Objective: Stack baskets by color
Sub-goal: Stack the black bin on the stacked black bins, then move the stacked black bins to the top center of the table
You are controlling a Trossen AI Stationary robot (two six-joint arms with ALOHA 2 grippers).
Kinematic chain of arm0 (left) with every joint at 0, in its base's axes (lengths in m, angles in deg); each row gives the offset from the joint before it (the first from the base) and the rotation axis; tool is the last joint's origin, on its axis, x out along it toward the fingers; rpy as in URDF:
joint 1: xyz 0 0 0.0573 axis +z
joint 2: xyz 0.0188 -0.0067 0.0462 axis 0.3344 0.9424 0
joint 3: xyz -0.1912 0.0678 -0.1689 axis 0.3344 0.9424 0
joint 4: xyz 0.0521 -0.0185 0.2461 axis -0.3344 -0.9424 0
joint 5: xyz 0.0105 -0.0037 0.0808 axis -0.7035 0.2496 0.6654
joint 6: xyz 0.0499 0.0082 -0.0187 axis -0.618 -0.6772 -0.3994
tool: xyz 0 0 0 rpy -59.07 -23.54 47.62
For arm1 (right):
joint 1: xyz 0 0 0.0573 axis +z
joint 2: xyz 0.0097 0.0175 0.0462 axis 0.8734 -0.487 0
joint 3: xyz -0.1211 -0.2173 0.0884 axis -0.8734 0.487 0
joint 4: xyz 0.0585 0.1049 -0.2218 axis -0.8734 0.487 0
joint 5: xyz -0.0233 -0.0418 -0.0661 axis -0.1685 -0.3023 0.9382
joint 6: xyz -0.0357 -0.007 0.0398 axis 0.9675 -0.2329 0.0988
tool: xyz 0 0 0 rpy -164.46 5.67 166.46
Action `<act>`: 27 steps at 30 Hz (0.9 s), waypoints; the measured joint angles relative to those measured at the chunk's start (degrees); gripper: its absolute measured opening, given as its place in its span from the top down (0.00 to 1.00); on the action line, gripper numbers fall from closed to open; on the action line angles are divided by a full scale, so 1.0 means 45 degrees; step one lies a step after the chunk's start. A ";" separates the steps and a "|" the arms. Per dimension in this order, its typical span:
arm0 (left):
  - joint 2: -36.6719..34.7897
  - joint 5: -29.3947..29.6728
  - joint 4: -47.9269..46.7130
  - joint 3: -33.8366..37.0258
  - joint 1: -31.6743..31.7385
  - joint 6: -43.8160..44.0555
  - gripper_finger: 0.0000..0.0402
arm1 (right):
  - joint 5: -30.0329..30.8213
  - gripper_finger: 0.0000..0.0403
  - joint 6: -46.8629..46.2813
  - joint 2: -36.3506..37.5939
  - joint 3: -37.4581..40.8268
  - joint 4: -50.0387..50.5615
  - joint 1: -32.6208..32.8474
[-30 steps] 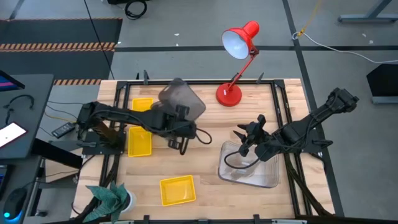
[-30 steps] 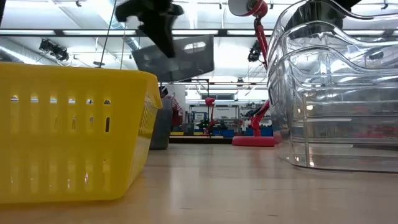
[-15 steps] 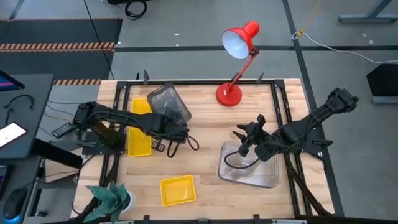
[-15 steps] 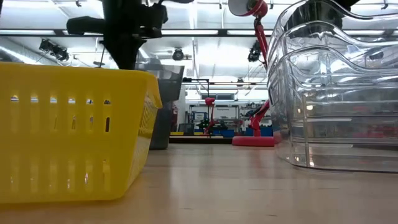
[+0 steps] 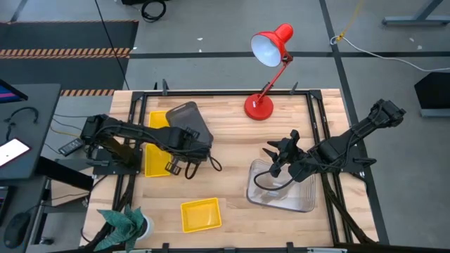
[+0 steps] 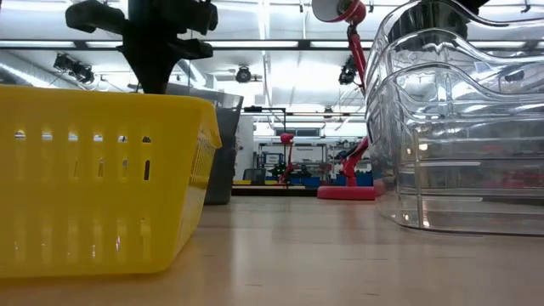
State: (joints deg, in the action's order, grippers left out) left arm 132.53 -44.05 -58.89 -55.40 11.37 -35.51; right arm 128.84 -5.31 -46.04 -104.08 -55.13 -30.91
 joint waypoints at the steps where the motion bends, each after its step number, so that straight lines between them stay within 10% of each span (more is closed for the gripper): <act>1: 0.0000 -0.0175 0.0008 0.0000 -0.0024 -0.0016 0.98 | 0.0003 0.64 0.0000 0.0000 0.0000 -0.0014 0.0002; 17: 0.0010 -0.1431 0.2095 0.0000 -0.0652 0.1101 0.91 | 0.0005 0.64 -0.0003 0.0000 0.0000 -0.0032 0.0002; 27: 0.0017 -0.1422 0.2371 0.0000 -0.0743 0.1958 0.60 | 0.0000 0.64 -0.0005 0.0000 0.0000 -0.0162 0.0002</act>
State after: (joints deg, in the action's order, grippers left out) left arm 132.60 -50.44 -48.22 -55.40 8.03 -26.70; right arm 128.84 -5.33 -46.04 -104.08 -55.86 -30.90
